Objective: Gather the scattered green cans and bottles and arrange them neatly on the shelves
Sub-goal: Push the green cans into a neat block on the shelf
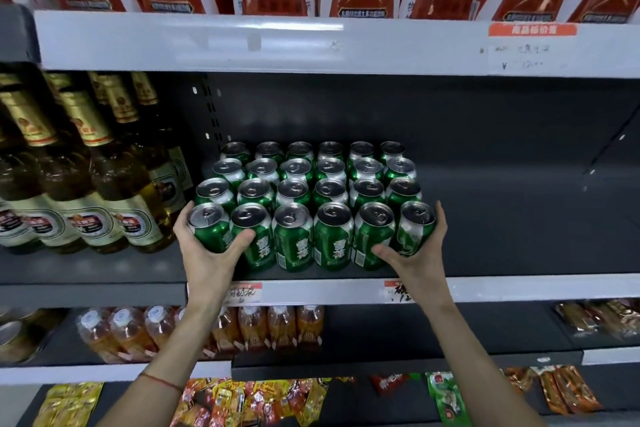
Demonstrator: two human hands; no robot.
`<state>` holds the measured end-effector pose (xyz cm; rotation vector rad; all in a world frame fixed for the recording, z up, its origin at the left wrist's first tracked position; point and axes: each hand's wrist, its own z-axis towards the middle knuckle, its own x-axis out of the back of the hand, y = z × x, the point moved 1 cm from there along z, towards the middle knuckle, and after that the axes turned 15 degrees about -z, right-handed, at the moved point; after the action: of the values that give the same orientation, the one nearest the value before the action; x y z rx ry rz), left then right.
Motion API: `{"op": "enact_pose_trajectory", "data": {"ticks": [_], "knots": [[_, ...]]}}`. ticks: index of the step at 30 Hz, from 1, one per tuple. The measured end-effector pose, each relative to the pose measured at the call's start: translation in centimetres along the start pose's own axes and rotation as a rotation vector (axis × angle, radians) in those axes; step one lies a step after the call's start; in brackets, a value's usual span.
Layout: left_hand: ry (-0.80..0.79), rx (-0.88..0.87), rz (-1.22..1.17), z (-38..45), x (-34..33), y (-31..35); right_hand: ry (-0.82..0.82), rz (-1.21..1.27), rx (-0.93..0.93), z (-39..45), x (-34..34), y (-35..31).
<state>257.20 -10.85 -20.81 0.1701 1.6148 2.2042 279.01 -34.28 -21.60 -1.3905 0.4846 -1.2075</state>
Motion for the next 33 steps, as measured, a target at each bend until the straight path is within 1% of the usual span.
{"op": "enact_pose_trajectory", "data": {"ticks": [11,14,16,19,24,28,33], "knots": [[-0.078,0.012,-0.022,0.1,0.9,0.2,-0.023,-0.021,0.045,0.2,0.5,0.3],[-0.032,0.041,-0.033,0.4,1.8,0.4,-0.046,-0.005,0.040,0.2,1.1,-0.2],[0.003,0.056,-0.049,0.9,2.1,0.4,-0.028,0.016,0.036,0.1,1.5,-0.4],[0.014,0.099,-0.089,2.0,2.0,0.5,0.005,0.040,0.006,0.3,1.9,-0.9],[0.028,0.272,-0.254,3.9,2.2,-0.3,0.013,0.157,-0.079,1.0,1.8,-1.4],[0.055,0.289,-0.327,4.0,1.9,-0.6,0.042,0.175,-0.124,1.4,1.3,-1.4],[0.037,0.292,-0.363,3.9,1.5,-0.5,0.080,0.179,-0.128,1.2,1.0,-1.8]]}}
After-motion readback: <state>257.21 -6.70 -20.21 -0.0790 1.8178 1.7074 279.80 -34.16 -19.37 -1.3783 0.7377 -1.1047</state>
